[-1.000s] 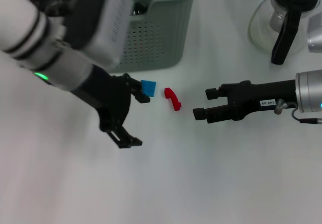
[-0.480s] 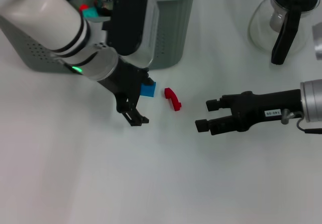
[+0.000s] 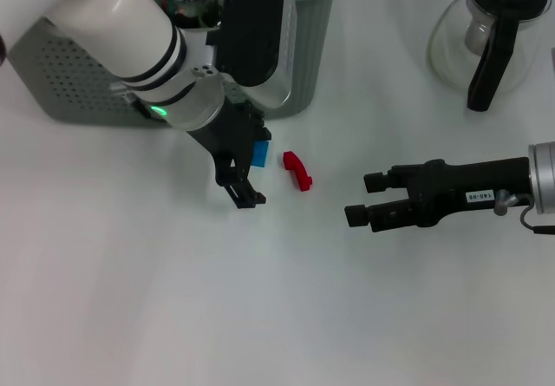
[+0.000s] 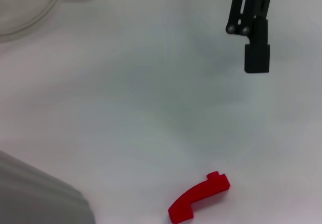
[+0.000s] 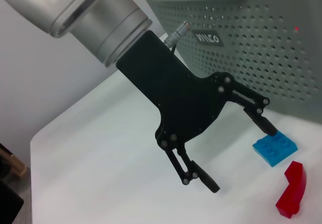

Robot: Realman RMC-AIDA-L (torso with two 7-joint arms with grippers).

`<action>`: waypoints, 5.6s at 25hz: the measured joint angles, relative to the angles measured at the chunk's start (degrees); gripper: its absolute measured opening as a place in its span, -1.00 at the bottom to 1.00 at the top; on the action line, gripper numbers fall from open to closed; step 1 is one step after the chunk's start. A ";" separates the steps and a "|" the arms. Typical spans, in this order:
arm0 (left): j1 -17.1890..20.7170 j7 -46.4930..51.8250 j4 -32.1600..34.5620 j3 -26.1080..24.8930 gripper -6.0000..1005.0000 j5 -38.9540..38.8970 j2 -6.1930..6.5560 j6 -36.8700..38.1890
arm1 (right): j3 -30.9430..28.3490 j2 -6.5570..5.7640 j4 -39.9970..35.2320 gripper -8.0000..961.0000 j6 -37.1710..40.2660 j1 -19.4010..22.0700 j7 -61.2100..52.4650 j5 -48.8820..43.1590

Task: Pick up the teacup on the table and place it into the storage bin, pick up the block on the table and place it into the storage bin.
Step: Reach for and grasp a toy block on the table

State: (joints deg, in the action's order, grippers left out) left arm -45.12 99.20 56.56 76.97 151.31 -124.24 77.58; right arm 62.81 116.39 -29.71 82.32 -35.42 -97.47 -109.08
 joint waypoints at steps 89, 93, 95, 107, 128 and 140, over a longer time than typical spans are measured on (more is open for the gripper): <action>-5.24 8.29 -7.60 3.91 0.59 5.09 -0.04 -4.62 | -0.51 -0.37 -0.11 0.87 -2.16 -0.17 1.39 -0.07; -5.24 8.45 -7.68 4.41 0.56 5.49 -0.12 -4.84 | -0.50 -0.35 -0.17 0.87 -2.22 -0.04 1.45 -0.07; -5.31 8.50 -7.67 4.45 0.56 5.50 -0.13 -4.87 | -0.50 -0.31 -0.19 0.87 -2.25 -0.04 1.49 -0.07; -6.05 11.55 -7.78 4.85 0.56 5.61 -0.21 -5.58 | -0.50 -0.26 0.17 0.87 -2.56 0.09 1.99 -0.07; -6.22 11.75 -9.24 6.43 0.22 5.55 -0.21 -7.52 | -0.50 -0.20 0.18 0.87 -2.61 0.27 2.20 -0.07; -6.93 11.78 -10.25 6.94 0.21 5.55 -0.29 -7.64 | -0.50 -0.10 0.18 0.87 -2.90 0.61 2.84 -0.07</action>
State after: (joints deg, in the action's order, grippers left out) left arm -52.05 110.98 46.31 83.91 156.86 -124.54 69.94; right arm 62.31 116.30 -29.53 79.42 -34.81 -94.63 -109.16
